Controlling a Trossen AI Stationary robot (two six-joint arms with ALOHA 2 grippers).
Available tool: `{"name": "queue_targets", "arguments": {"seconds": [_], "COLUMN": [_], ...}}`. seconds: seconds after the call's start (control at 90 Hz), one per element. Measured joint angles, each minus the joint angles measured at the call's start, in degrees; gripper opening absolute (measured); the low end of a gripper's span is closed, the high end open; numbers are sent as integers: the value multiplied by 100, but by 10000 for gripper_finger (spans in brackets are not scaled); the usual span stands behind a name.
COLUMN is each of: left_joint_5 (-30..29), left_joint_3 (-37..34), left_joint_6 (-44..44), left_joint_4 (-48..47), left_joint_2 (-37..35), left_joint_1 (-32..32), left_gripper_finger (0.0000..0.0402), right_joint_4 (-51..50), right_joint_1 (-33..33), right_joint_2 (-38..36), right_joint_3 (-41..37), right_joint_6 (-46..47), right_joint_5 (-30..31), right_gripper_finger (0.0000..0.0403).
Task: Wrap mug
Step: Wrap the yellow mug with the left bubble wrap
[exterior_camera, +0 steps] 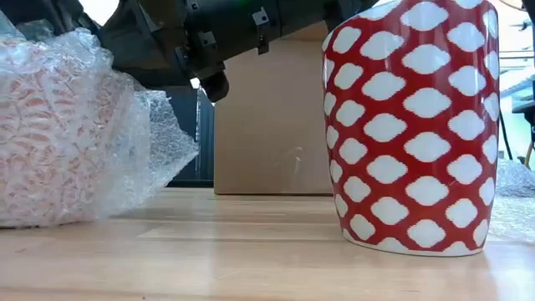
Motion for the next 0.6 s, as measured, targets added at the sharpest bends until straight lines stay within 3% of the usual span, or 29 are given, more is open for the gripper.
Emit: {"name": "queue_targets", "arguments": {"seconds": [0.156,0.344,0.6], "left_joint_5": [-217,-203,-166], "left_joint_3": [0,-19,-481], "left_joint_6": [-124,-1220,-1502], "left_joint_4": [-631,-1728,-657], "left_joint_2": [-447,-484,-338], "left_joint_1": [0,-176,-586], "left_gripper_finger": [0,0,0], "right_joint_4": [15,15,19], "right_joint_1": [0,0,0], "right_joint_2": [0,0,0], "right_joint_3": [-2,-2,-4], "right_joint_6": [-2,0,-35], "right_joint_5": [-4,-6,-11], "right_gripper_finger": [132,132,132]}}
